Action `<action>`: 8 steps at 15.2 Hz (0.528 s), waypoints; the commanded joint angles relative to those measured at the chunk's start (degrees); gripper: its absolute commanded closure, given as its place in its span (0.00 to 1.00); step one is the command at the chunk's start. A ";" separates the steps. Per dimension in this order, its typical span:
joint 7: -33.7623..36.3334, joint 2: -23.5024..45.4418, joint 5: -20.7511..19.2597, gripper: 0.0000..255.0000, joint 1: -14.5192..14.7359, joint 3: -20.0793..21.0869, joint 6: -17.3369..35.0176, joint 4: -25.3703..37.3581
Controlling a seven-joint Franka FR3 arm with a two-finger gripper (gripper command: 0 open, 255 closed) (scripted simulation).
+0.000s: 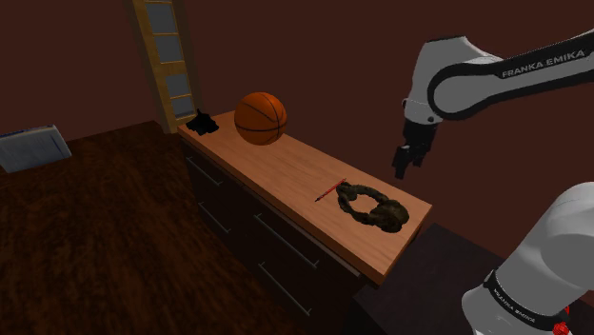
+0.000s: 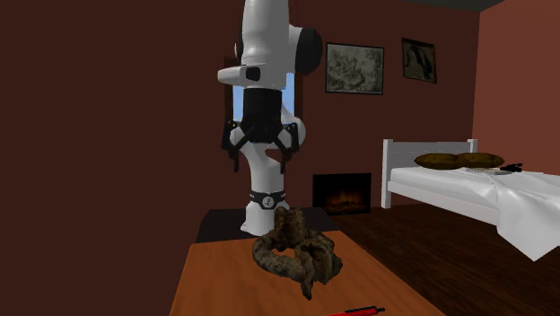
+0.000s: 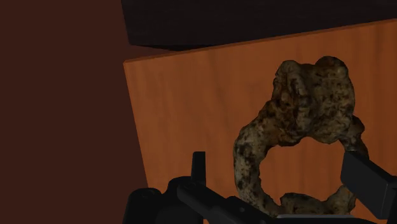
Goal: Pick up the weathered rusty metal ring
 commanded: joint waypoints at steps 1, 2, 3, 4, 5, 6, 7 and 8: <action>-1.04 3.80 0.01 0.00 0.25 -0.72 6.21 -0.88; -1.52 5.89 0.11 0.00 0.44 -1.02 9.14 -1.12; -2.03 8.07 0.26 0.00 0.66 -1.33 12.06 -1.24; -2.57 10.35 0.46 0.00 0.90 -1.62 14.95 -1.26; -3.16 12.71 0.73 0.00 1.16 -1.91 17.81 -1.16; -3.80 15.13 1.07 0.00 1.45 -2.19 20.63 -0.95; -4.49 17.62 1.50 0.00 1.79 -2.48 23.38 -0.62; -4.69 18.29 1.64 0.00 1.87 -2.54 24.11 -0.52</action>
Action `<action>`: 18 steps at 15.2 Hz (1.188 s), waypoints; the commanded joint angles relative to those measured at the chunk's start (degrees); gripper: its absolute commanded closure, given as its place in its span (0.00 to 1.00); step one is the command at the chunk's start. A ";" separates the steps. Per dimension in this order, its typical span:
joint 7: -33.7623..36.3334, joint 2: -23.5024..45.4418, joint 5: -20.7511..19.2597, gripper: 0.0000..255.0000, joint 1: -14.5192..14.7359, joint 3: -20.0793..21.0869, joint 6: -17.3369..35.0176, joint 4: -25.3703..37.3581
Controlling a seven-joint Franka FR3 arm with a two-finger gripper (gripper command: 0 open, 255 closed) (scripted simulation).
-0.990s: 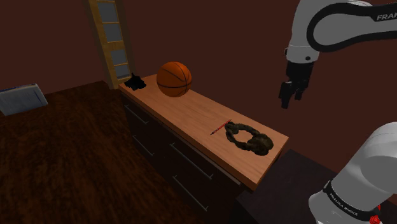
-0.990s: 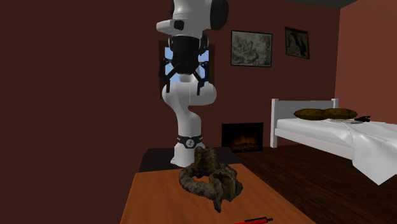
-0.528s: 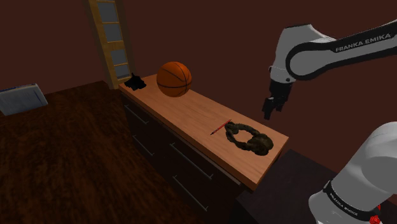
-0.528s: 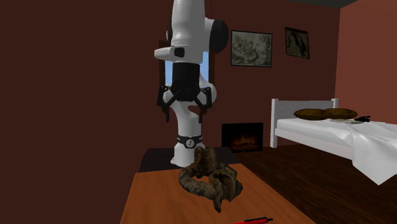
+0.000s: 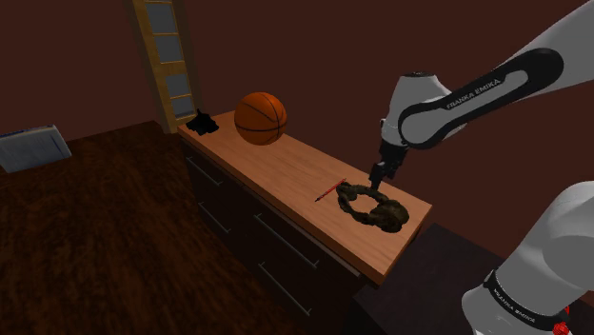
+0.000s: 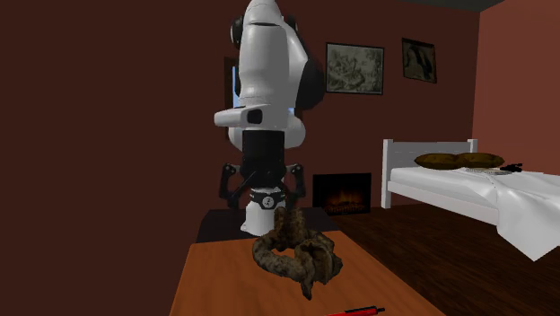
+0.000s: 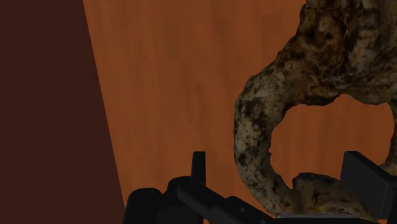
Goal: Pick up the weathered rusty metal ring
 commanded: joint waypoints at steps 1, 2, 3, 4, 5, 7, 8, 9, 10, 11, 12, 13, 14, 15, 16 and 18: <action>-0.57 2.22 0.23 0.00 0.13 -0.28 3.05 -0.29; -0.58 2.96 0.25 0.00 0.15 -0.31 4.04 -0.54; -0.60 3.73 0.28 0.00 0.16 -0.35 5.04 -0.77; -0.62 4.52 0.31 0.00 0.18 -0.38 6.04 -0.98; -0.64 5.32 0.34 0.00 0.20 -0.41 7.04 -1.18; -0.72 7.47 0.47 0.00 0.25 -0.49 9.63 -1.62; -0.71 7.45 0.46 0.00 0.25 -0.48 9.62 -1.64; -0.72 7.47 0.46 0.00 0.25 -0.48 9.63 -1.63; -0.70 7.55 0.48 1.00 0.27 -0.47 9.64 -1.55; -0.71 7.58 0.49 1.00 0.26 -0.48 9.65 -1.54; -0.71 7.57 0.48 1.00 0.26 -0.48 9.67 -1.57; -0.69 7.59 0.49 1.00 0.28 -0.46 9.69 -1.57; -0.68 7.59 0.49 1.00 0.28 -0.46 9.69 -1.56; -0.69 7.59 0.49 1.00 0.28 -0.46 9.68 -1.55; -0.68 7.61 0.50 1.00 0.28 -0.46 9.69 -1.54; -0.68 7.60 0.50 1.00 0.28 -0.46 9.69 -1.55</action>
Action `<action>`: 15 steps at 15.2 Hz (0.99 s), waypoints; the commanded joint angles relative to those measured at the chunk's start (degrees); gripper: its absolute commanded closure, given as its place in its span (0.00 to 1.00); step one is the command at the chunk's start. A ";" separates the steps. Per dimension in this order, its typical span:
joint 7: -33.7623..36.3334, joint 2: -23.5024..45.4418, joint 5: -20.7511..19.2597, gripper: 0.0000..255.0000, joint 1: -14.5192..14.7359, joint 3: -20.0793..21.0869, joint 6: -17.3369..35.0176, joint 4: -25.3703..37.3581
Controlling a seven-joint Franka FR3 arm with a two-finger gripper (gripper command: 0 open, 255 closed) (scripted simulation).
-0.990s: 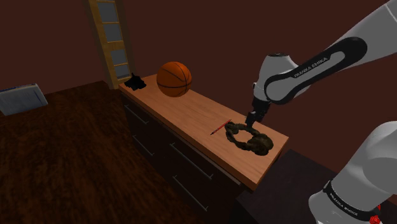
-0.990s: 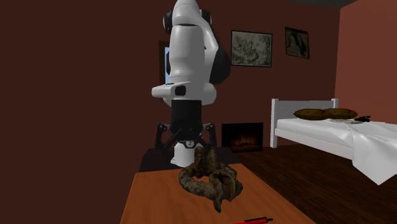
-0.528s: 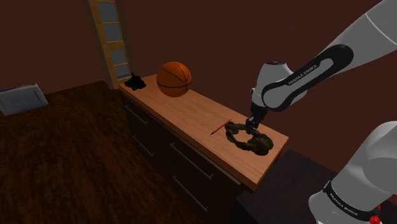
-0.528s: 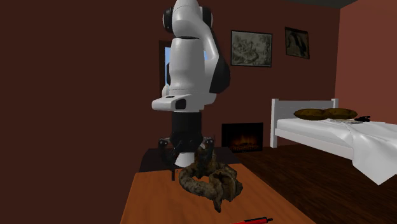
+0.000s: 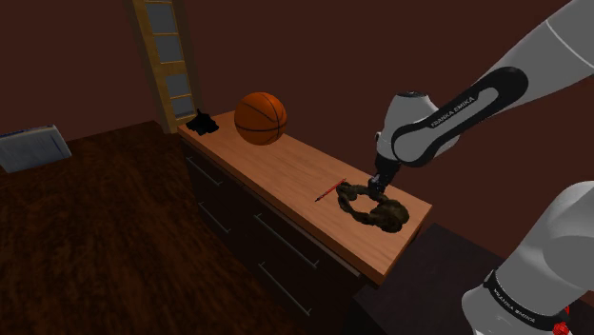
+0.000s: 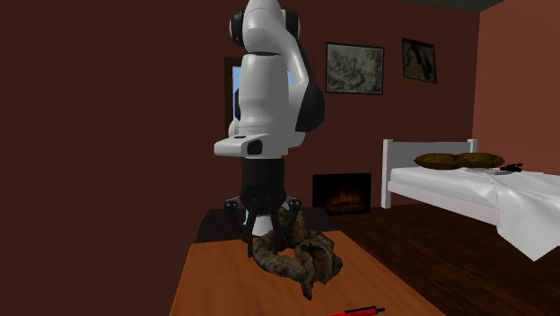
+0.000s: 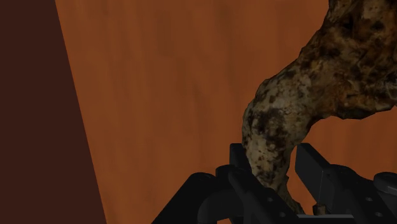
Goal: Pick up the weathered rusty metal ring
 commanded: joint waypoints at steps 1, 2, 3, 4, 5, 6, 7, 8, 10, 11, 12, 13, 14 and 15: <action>-0.02 -0.10 -0.01 1.00 0.00 0.00 -0.04 -0.09; 0.01 -0.96 -0.07 1.00 -0.02 0.03 -1.04 0.06; 0.04 -1.78 -0.11 1.00 -0.04 0.06 -2.05 0.24; 0.07 -2.60 -0.15 1.00 -0.06 0.09 -3.05 0.43; 0.09 -3.39 -0.19 1.00 -0.08 0.12 -4.05 0.64; 0.11 -4.17 -0.21 1.00 -0.09 0.15 -5.05 0.86; 0.12 -4.93 -0.24 1.00 -0.11 0.18 -6.05 1.09; 0.14 -5.67 -0.26 1.00 -0.12 0.21 -7.04 1.34; 0.16 -7.09 -0.29 1.00 -0.14 0.28 -9.01 1.89; 0.16 -7.77 -0.30 1.00 -0.15 0.31 -9.98 2.19; 0.17 -8.44 -0.30 1.00 -0.16 0.34 -10.96 2.50; 0.17 -9.08 -0.31 1.00 -0.16 0.38 -11.93 2.82; 0.18 -9.71 -0.31 1.00 -0.17 0.41 -12.89 3.16; 0.18 -10.31 -0.31 1.00 -0.17 0.44 -13.85 3.51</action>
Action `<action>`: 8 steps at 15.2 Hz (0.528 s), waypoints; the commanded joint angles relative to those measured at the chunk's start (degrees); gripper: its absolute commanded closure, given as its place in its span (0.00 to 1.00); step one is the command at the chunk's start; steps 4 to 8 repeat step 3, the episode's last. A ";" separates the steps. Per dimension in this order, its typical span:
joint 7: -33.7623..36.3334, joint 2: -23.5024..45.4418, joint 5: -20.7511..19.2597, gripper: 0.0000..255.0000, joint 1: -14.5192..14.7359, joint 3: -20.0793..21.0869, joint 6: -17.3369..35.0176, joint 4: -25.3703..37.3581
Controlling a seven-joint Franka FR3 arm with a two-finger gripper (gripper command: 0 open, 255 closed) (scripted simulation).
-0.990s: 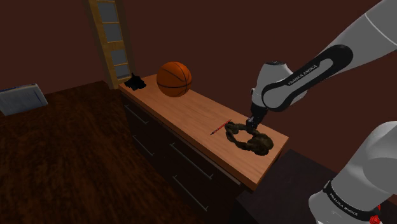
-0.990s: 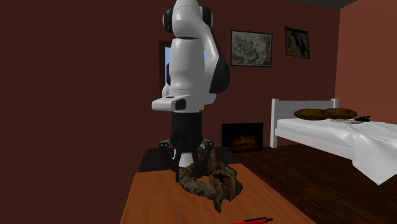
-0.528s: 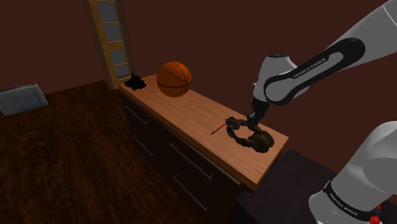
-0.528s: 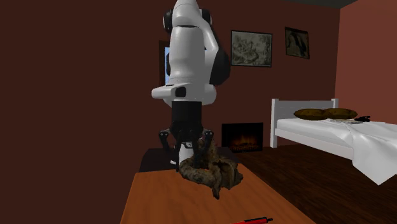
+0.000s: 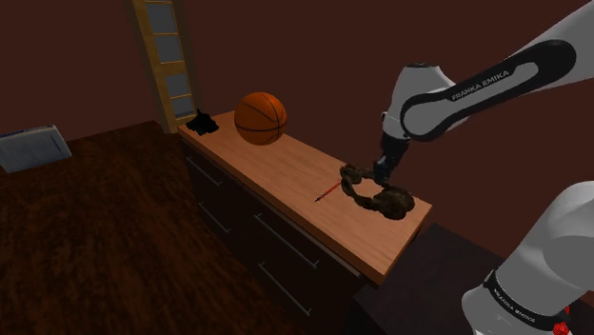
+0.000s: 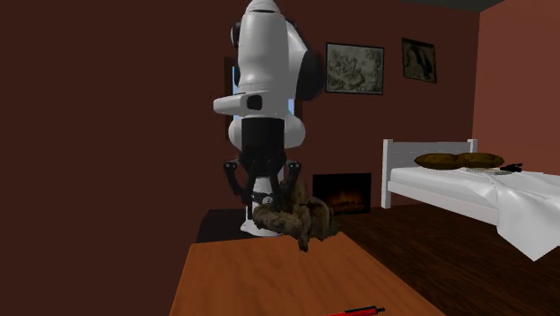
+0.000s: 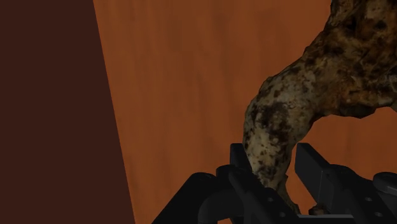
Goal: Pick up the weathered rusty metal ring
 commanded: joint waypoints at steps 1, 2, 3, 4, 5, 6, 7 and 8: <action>-0.01 -1.05 0.05 1.00 0.01 0.06 -2.05 1.01; -0.01 -1.16 0.05 1.00 0.01 0.07 -2.20 1.06; -0.01 -1.14 0.05 1.00 0.01 0.07 -2.20 1.07; -0.01 -1.14 0.05 1.00 0.01 0.07 -2.20 1.07; -0.01 -1.14 0.05 1.00 0.01 0.07 -2.20 1.07; -0.01 -1.14 0.05 1.00 0.01 0.07 -2.20 1.07; -0.01 -1.14 0.05 1.00 0.01 0.07 -2.20 1.07; -0.01 -1.14 0.05 1.00 0.01 0.07 -2.20 1.07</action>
